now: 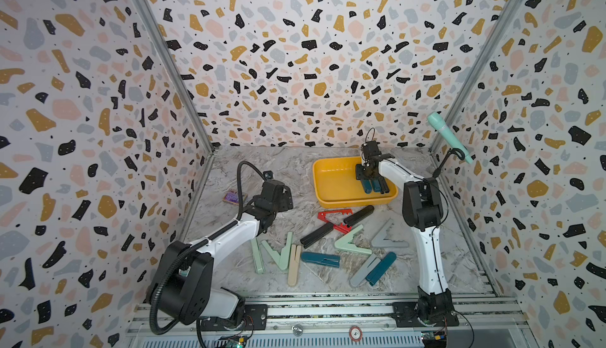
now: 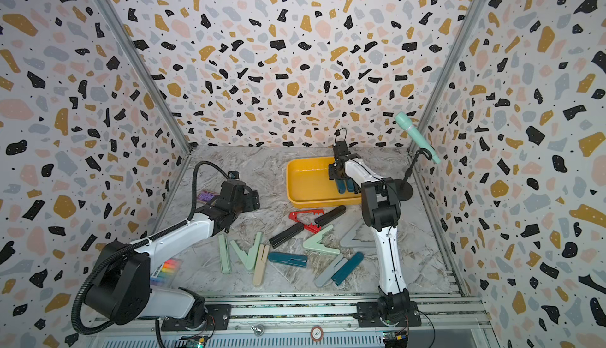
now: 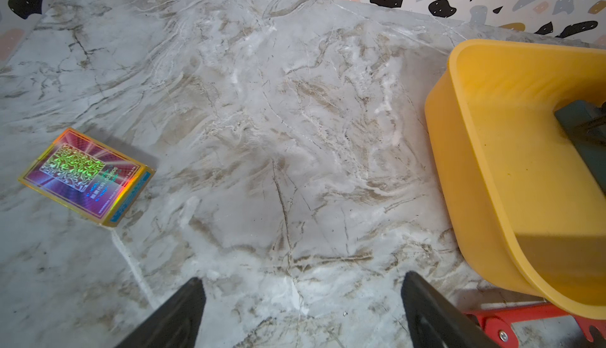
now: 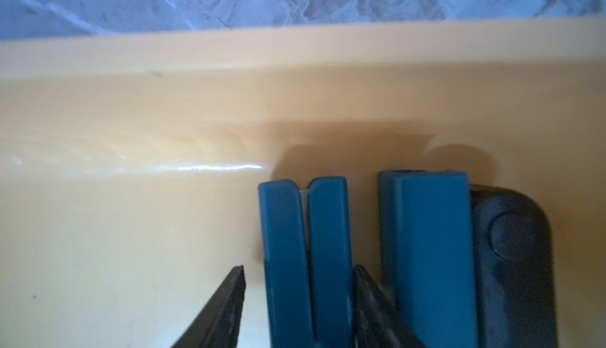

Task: Put the pruning pliers into the storage box
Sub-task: Adjust the pruning pliers in the storage box.

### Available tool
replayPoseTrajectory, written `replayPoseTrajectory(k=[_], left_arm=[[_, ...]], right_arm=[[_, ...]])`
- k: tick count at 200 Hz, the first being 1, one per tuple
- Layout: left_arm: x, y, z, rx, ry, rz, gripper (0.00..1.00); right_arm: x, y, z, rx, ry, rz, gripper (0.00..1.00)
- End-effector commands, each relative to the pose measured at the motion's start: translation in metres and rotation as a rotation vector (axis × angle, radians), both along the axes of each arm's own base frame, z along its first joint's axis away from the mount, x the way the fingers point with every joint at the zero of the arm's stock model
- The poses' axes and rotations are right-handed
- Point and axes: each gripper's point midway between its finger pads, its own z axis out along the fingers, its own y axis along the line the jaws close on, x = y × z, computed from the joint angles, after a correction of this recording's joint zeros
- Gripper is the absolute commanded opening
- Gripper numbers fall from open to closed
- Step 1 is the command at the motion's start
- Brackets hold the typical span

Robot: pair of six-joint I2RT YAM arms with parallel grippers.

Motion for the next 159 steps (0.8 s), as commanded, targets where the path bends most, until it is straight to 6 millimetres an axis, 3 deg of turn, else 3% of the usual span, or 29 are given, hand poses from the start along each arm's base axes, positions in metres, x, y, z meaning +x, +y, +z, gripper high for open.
replayPoseTrajectory(k=[1,50,77,120,159], left_arm=[[-0.004,0.01,0.002,0.014,-0.004,0.032,0.93],[-0.02,0.026,-0.001,0.013,-0.002,0.106,0.93],[-0.037,0.037,-0.008,-0.008,0.01,0.164,0.93],[-0.067,0.056,-0.007,-0.036,-0.009,0.278,0.93],[-0.1,0.066,-0.03,-0.121,0.026,0.373,0.9]], right_arm=[[0.007,0.004,0.027,0.014,-0.049,-0.014,0.56],[0.013,0.007,0.066,0.018,-0.144,-0.027,0.61],[0.013,0.007,0.094,0.038,-0.204,-0.028,0.66],[0.006,0.009,0.131,0.065,-0.286,-0.007,0.68],[-0.006,0.006,0.153,0.083,-0.34,0.006,0.69]])
